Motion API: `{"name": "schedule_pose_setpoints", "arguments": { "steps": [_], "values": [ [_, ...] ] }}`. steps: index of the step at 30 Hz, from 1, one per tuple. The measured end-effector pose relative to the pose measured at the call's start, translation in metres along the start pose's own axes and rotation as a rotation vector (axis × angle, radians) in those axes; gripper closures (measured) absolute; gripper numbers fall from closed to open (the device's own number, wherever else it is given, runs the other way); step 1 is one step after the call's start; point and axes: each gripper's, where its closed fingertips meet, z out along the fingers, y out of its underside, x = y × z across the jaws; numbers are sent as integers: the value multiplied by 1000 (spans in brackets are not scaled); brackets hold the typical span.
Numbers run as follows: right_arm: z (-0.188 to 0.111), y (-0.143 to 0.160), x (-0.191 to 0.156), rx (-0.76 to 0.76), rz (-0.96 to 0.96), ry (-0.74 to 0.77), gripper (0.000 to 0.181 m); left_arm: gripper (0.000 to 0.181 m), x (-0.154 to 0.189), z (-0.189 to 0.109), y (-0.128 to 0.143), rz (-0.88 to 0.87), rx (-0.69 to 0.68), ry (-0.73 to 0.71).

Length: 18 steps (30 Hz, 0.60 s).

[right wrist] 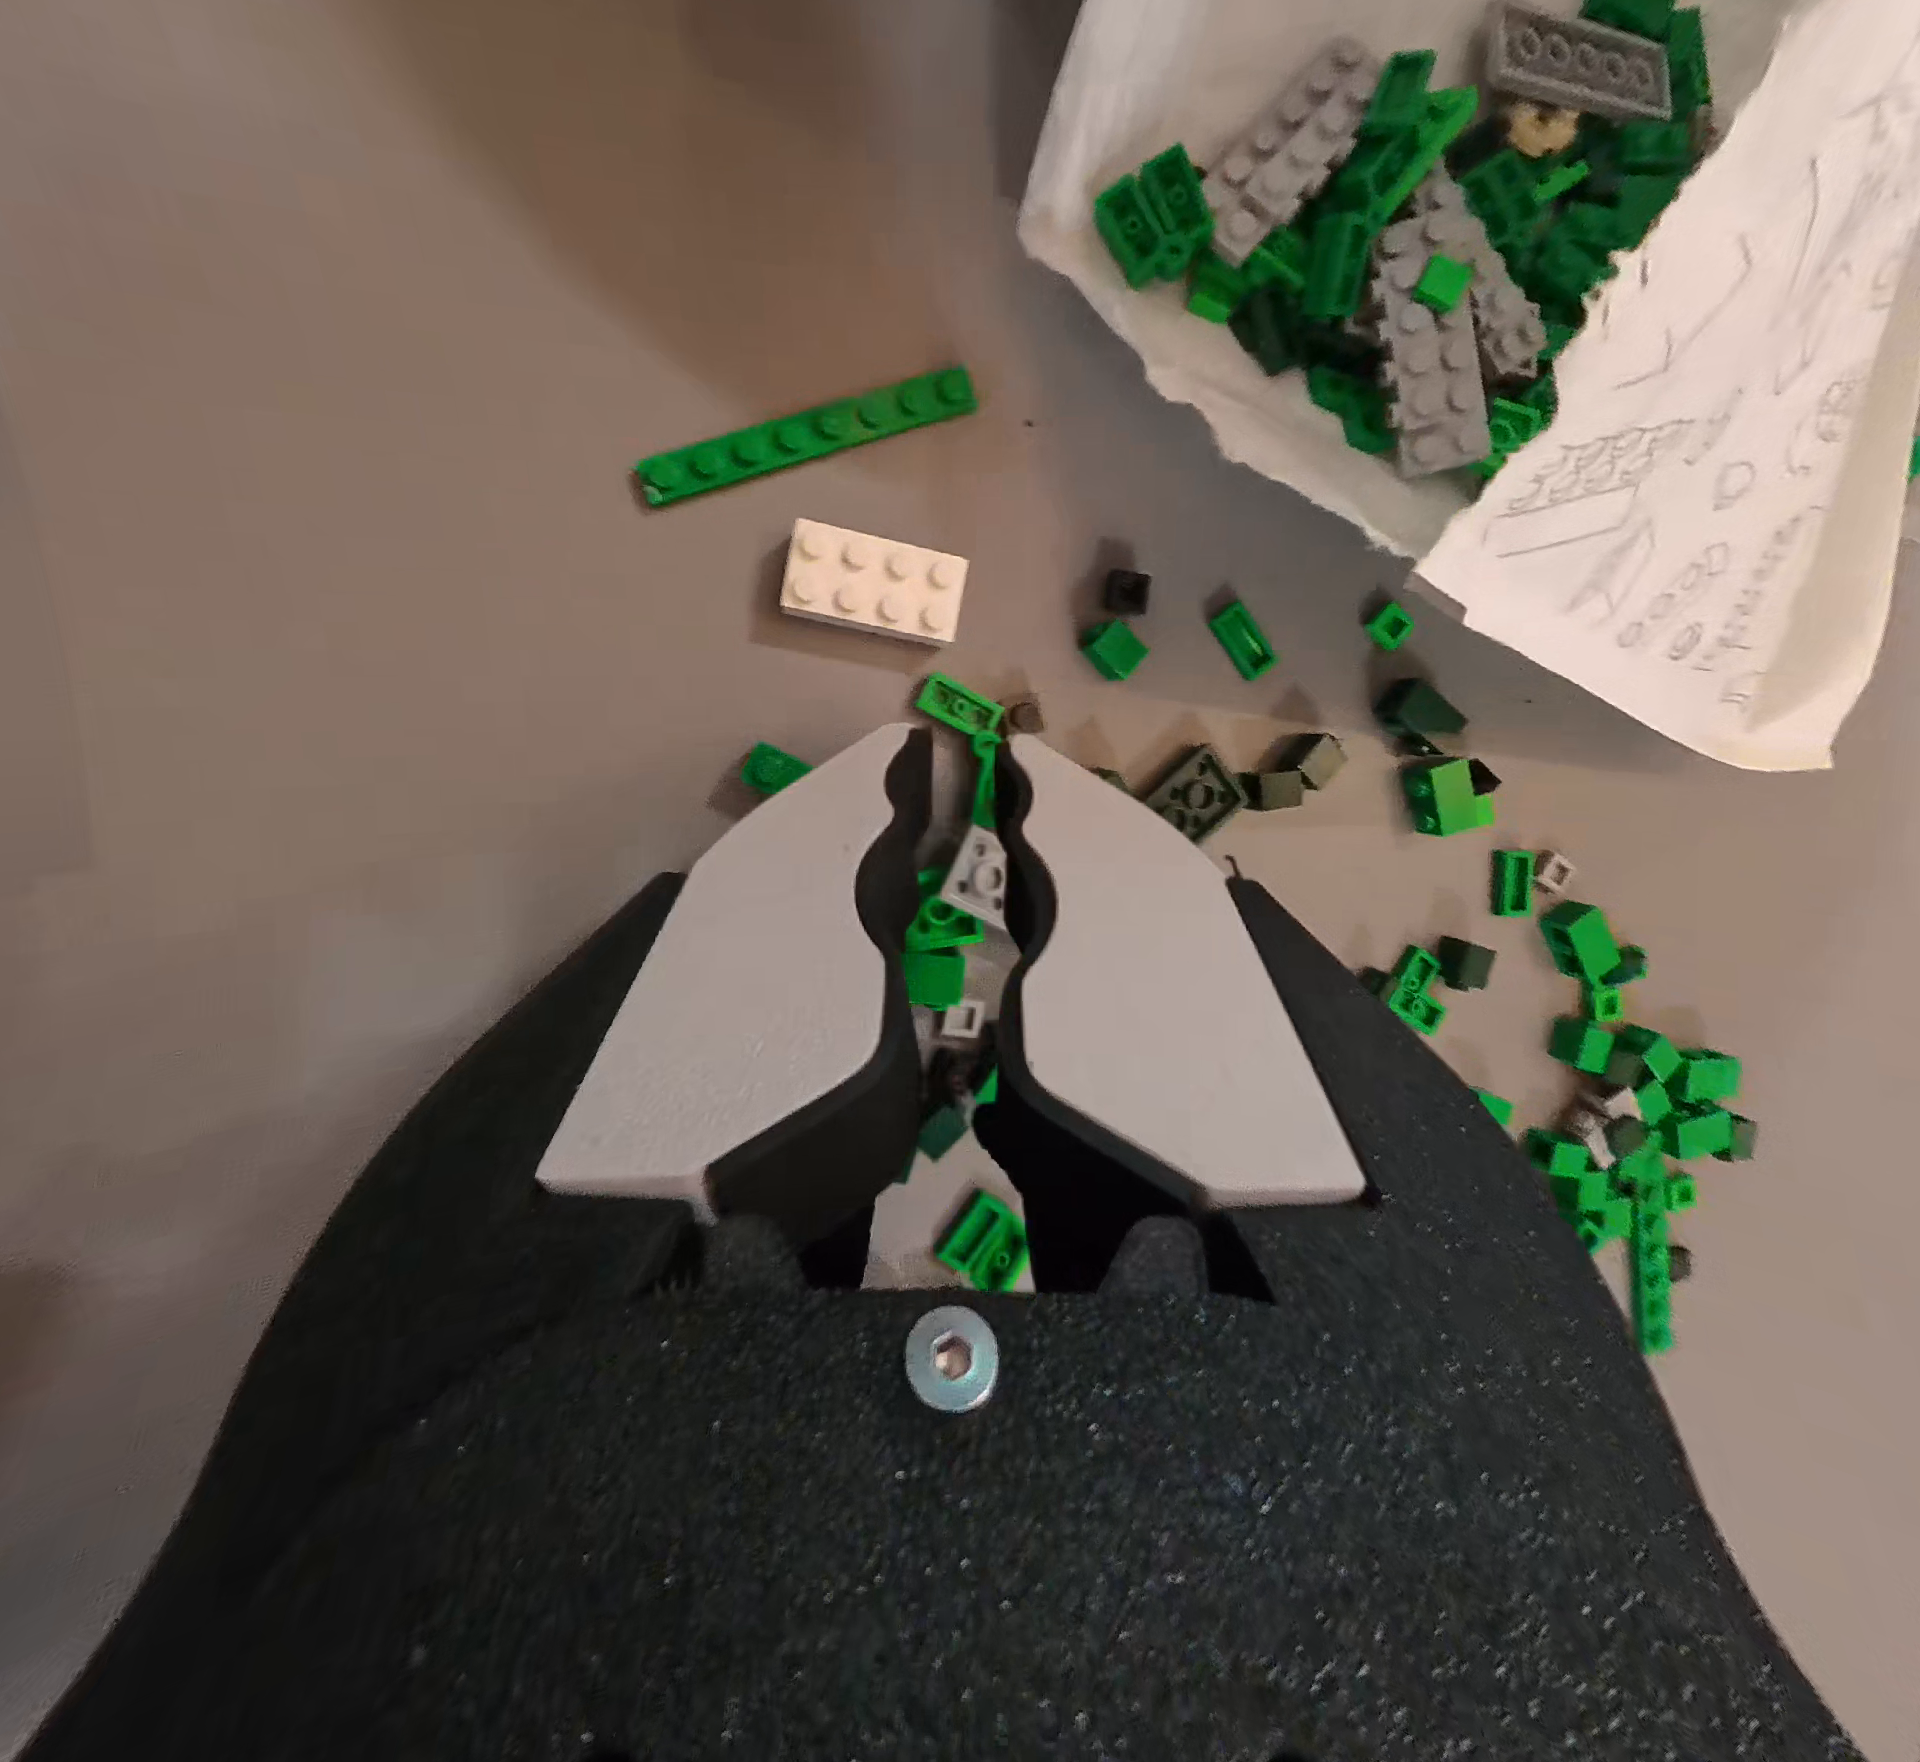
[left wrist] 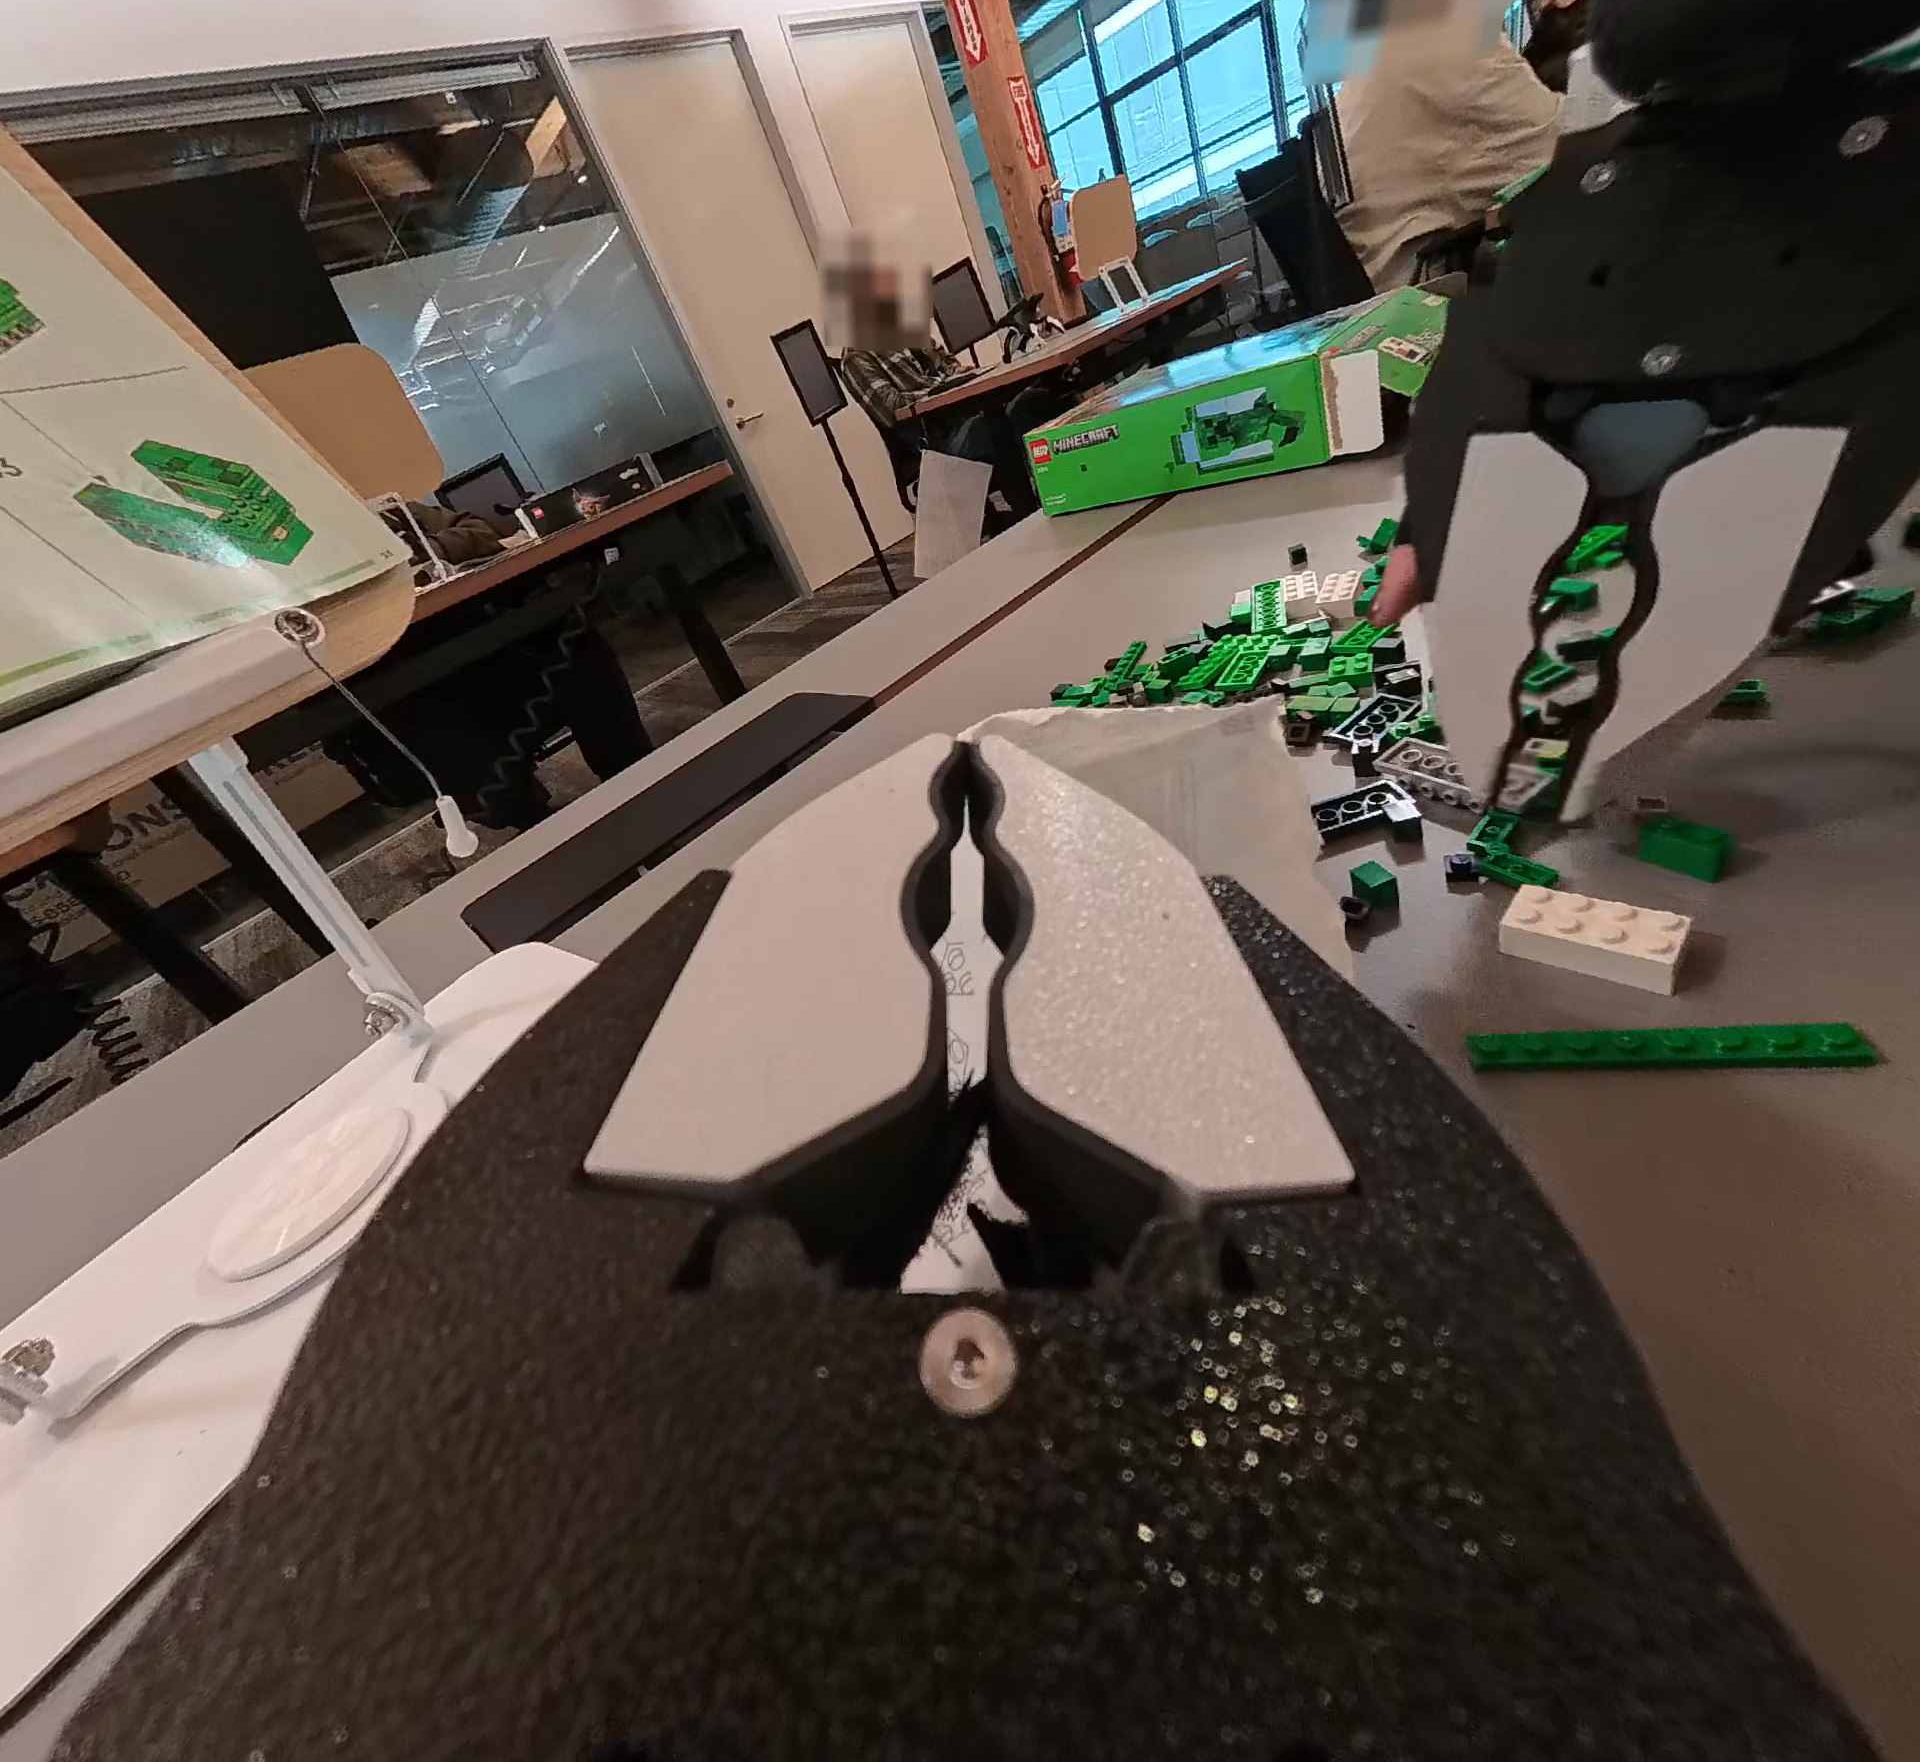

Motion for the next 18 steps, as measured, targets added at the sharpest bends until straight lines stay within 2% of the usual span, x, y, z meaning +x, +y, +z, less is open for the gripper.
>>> {"name": "schedule_pose_setpoints", "arguments": {
  "steps": [1, 5, 18],
  "values": [
    [3, 2, 2, -19, -4, 9, 170, 181, 0, 0, 0, 0, 0, 0],
    [11, 9, 4, -67, -8, -4, 166, 181, 0, 0, 0, 1, 0, 0],
    [14, 11, 4, -66, 29, -37, 168, 181, 1, 0, 1, 0, -2, 5]
  ]
}}
